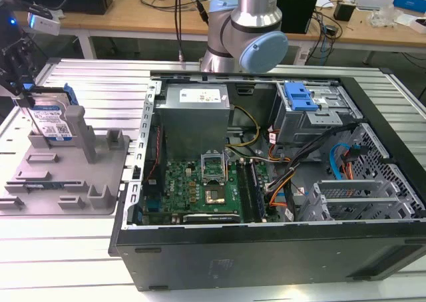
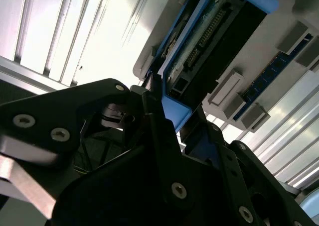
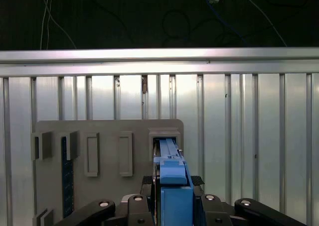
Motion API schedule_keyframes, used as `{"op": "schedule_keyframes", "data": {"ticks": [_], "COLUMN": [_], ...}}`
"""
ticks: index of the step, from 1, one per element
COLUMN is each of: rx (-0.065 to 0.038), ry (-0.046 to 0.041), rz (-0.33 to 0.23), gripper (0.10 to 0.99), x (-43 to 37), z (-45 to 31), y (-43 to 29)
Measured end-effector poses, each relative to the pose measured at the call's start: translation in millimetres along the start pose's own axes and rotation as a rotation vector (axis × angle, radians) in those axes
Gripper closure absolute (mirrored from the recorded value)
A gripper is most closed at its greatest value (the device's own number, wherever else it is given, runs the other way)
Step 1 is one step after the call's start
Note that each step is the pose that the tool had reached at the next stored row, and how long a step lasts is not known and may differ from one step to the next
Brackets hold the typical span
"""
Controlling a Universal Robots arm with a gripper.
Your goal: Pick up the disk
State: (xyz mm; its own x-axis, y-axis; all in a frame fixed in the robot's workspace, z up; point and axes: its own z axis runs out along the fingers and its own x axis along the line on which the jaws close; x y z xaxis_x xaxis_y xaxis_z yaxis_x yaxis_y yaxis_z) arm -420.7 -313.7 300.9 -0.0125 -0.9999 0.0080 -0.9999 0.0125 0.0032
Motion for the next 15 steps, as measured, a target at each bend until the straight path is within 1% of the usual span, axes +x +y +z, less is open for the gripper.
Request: {"op": "schedule_keyframes", "data": {"ticks": [4, 7, 15], "rx": [0.000, 0.000, 0.000], "ry": [0.0002, 0.0000, 0.0000], "rz": [0.000, 0.000, 0.000], "gripper": [0.690, 0.722, 0.722], "x": [0.0, 0.0, 0.0], "z": [0.3, 0.5, 0.8], "y": [0.0, 0.0, 0.0]}}
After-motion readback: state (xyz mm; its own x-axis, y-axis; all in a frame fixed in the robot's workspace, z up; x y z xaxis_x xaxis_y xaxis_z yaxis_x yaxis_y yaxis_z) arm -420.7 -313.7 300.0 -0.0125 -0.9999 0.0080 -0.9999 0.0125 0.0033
